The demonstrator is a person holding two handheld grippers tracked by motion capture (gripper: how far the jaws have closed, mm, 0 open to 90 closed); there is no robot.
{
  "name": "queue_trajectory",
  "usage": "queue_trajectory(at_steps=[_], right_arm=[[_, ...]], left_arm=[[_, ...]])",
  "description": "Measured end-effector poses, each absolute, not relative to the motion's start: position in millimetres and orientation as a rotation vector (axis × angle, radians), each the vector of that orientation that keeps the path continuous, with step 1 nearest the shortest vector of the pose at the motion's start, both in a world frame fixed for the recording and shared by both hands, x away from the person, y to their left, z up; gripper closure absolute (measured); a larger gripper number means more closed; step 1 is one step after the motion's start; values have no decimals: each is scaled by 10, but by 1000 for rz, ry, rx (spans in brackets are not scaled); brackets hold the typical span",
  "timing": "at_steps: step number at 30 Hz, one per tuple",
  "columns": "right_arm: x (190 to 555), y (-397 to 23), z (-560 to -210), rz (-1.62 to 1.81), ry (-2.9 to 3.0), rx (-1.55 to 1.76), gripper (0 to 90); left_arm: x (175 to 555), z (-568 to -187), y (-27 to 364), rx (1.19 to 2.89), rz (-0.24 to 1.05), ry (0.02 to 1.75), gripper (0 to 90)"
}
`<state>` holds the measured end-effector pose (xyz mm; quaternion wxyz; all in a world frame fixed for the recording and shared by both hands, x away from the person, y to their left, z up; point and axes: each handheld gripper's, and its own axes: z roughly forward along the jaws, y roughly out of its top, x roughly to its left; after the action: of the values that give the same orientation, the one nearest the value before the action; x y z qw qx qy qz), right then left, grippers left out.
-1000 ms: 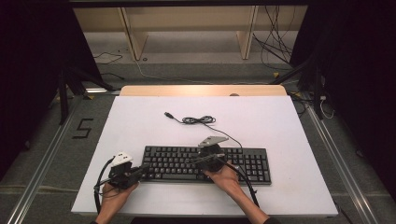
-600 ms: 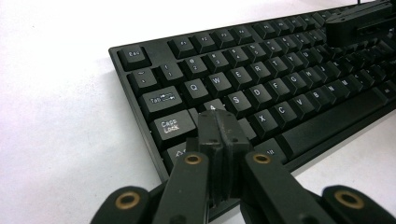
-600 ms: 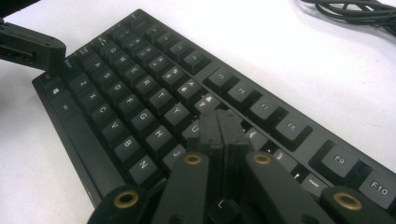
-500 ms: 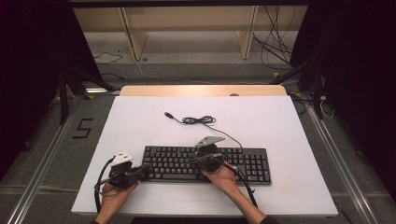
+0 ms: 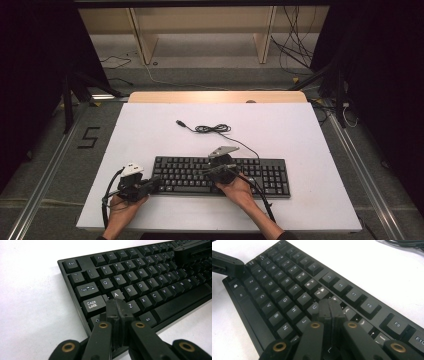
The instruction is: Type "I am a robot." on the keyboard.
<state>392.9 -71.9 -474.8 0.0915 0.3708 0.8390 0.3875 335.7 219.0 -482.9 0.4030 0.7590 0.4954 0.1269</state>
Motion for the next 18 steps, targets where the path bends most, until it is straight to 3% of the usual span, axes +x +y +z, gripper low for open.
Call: queue_trajectory(at_steps=[18], right_arm=[[3927,-707,-4780,1134,2493,1115,900]], left_arm=[[3367,-4846,2190,1929,311,1264,890]])
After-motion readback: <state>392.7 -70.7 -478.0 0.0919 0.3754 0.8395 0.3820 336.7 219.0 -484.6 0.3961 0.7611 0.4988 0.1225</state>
